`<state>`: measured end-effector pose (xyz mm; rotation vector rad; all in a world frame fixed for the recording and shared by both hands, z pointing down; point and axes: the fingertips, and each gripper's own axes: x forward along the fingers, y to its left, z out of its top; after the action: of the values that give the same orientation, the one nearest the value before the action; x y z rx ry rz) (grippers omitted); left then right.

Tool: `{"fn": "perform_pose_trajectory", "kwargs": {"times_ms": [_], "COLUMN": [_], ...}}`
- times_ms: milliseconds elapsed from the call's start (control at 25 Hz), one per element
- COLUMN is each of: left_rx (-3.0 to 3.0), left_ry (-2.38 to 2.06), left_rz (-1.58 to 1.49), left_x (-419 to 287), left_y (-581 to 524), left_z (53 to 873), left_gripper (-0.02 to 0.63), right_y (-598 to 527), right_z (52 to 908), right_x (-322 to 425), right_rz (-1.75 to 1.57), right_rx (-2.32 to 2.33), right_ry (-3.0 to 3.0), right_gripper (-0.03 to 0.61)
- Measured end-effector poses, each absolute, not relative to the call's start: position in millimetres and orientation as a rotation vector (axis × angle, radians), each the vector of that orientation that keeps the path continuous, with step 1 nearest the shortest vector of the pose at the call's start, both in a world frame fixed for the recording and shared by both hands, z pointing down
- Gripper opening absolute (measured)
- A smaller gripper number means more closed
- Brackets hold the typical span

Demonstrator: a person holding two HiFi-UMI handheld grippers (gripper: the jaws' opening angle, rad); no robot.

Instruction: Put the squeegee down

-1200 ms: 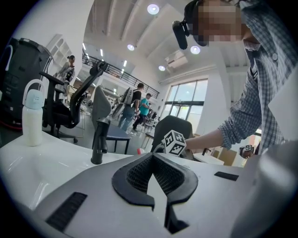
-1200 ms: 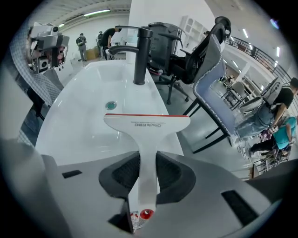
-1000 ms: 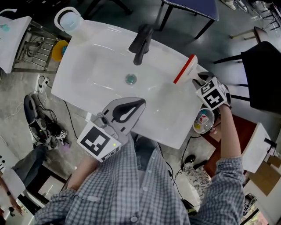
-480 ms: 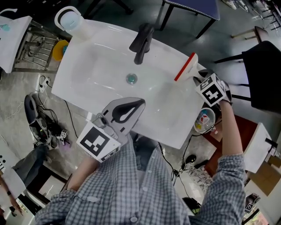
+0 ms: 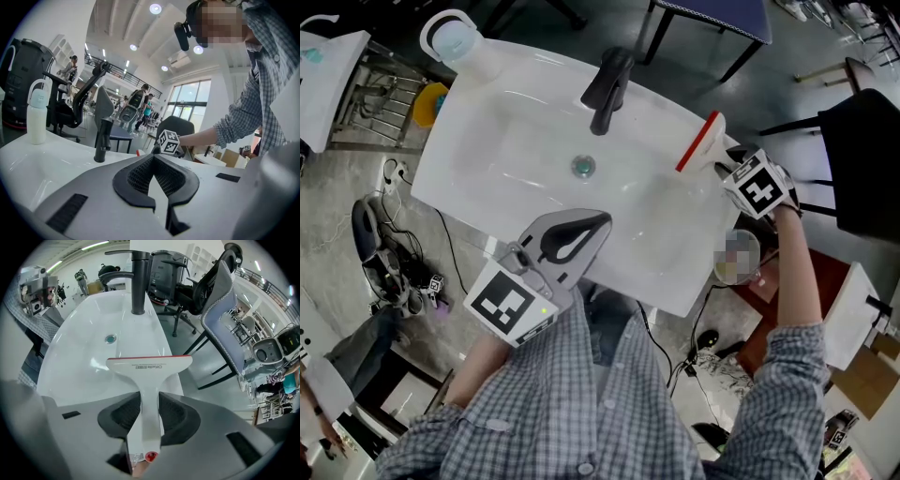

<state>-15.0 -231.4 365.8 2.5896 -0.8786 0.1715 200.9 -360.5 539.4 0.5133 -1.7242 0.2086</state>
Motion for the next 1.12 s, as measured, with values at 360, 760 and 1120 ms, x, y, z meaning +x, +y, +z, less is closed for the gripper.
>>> {"fn": "perform_pose_trajectory", "kwargs": {"times_ms": [360,760,1120], "left_rx": [2.587,2.584,2.639], "left_ry": [-0.88,-0.823,-0.761], "left_rz": [0.162,0.152,0.167], "left_x": [-16,-1,18], "left_y": [-226,-214,-204], "left_z": [363,361,355], "left_gripper": [0.006,0.006,0.006], "right_y": [-363,-354,-340], "right_z": [531,510,473], "right_x": [198,201,198], "right_rz": [0.23,0.218,0.201], "right_rx": [0.557,0.64,0.8], "right_ry": [-1.766,-1.827,-1.944], "right_gripper": [0.137,0.152,0.151]}}
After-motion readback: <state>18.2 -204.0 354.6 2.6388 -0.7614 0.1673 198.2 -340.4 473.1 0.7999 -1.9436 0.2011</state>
